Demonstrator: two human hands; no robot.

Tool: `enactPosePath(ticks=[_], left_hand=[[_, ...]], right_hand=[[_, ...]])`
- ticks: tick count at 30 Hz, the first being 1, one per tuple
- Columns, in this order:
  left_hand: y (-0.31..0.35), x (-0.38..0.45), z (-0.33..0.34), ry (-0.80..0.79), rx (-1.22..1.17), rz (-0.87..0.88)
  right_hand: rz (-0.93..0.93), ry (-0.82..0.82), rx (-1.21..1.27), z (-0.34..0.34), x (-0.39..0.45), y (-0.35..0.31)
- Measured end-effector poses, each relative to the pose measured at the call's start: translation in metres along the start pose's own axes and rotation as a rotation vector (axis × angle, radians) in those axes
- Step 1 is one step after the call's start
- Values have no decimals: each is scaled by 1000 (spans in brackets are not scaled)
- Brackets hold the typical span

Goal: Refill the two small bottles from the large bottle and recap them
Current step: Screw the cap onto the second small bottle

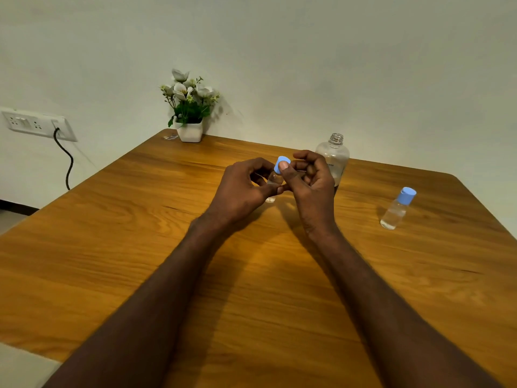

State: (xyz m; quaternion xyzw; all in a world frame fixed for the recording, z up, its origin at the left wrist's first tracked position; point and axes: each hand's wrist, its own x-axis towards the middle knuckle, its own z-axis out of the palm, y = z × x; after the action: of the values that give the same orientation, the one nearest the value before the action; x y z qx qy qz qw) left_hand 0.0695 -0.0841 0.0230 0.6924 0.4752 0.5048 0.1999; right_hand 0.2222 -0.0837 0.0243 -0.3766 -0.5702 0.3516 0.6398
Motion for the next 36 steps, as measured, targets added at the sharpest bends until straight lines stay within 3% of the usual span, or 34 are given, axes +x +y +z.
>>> enactPosePath(ticks=[8,36], left_hand=[[1,-1,-1,-8,-20,-4],[-4,1,-1,3,-2,-22]], right_hand=[[3,-26,-75,0,2,6],[33,-47,29,1,2,4]])
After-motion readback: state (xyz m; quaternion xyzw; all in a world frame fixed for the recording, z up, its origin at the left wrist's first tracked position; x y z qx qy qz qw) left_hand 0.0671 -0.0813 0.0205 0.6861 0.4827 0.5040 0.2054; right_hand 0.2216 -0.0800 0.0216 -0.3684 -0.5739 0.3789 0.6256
